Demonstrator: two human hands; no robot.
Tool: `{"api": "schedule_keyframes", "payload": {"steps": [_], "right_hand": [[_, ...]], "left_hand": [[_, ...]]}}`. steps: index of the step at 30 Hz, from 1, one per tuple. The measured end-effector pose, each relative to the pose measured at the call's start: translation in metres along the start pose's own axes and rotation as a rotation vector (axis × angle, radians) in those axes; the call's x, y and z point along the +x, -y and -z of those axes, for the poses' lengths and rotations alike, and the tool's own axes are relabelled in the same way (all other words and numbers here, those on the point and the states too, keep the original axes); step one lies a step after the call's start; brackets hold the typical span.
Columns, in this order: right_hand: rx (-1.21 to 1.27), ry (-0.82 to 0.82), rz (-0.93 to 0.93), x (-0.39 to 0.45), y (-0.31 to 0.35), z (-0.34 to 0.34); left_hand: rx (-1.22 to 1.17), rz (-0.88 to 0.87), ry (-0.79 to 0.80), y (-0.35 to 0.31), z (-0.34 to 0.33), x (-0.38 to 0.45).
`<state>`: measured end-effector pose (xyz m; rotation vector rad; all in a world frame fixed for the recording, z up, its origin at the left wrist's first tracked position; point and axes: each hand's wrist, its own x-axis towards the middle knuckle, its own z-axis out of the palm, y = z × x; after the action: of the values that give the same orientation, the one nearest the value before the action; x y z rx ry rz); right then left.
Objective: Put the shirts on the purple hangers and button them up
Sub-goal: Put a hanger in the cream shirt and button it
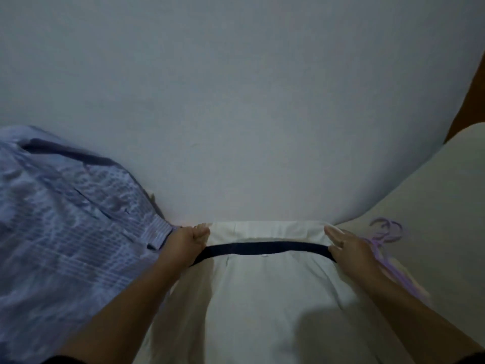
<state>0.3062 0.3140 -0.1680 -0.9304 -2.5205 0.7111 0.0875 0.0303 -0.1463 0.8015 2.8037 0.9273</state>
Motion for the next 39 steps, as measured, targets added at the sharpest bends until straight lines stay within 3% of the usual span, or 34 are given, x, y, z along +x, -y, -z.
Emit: {"api": "schedule_keyframes", "payload": {"steps": [4, 10, 13, 15, 17, 23, 30, 34, 39], "right_hand": [[-0.048, 0.146, -0.045, 0.03, -0.03, -0.053], [-0.178, 0.351, -0.129, 0.037, -0.07, -0.11], [-0.133, 0.237, -0.08, 0.035, -0.075, -0.113], [-0.149, 0.133, -0.028, 0.027, -0.078, -0.111], [-0.157, 0.028, 0.028, 0.016, -0.082, -0.107], [-0.36, -0.143, 0.012, -0.026, -0.092, -0.069], [-0.591, -0.074, -0.158, -0.057, -0.13, -0.034], [-0.51, 0.015, -0.258, -0.059, -0.142, -0.032], [-0.432, -0.008, -0.283, -0.053, -0.143, -0.035]], "left_hand": [[0.065, 0.006, 0.068, 0.04, -0.062, 0.037], [0.262, -0.172, 0.096, 0.089, -0.132, 0.046], [0.412, -0.141, -0.043, 0.074, -0.133, 0.032], [0.446, 0.002, -0.081, 0.053, -0.129, 0.022], [0.467, 0.037, -0.044, 0.034, -0.129, 0.012], [0.295, -0.129, 0.111, -0.015, -0.174, -0.038], [0.424, -0.192, 0.233, -0.021, -0.216, -0.072], [0.395, -0.169, 0.244, -0.025, -0.219, -0.072], [0.4, -0.156, 0.233, -0.021, -0.224, -0.073]]}}
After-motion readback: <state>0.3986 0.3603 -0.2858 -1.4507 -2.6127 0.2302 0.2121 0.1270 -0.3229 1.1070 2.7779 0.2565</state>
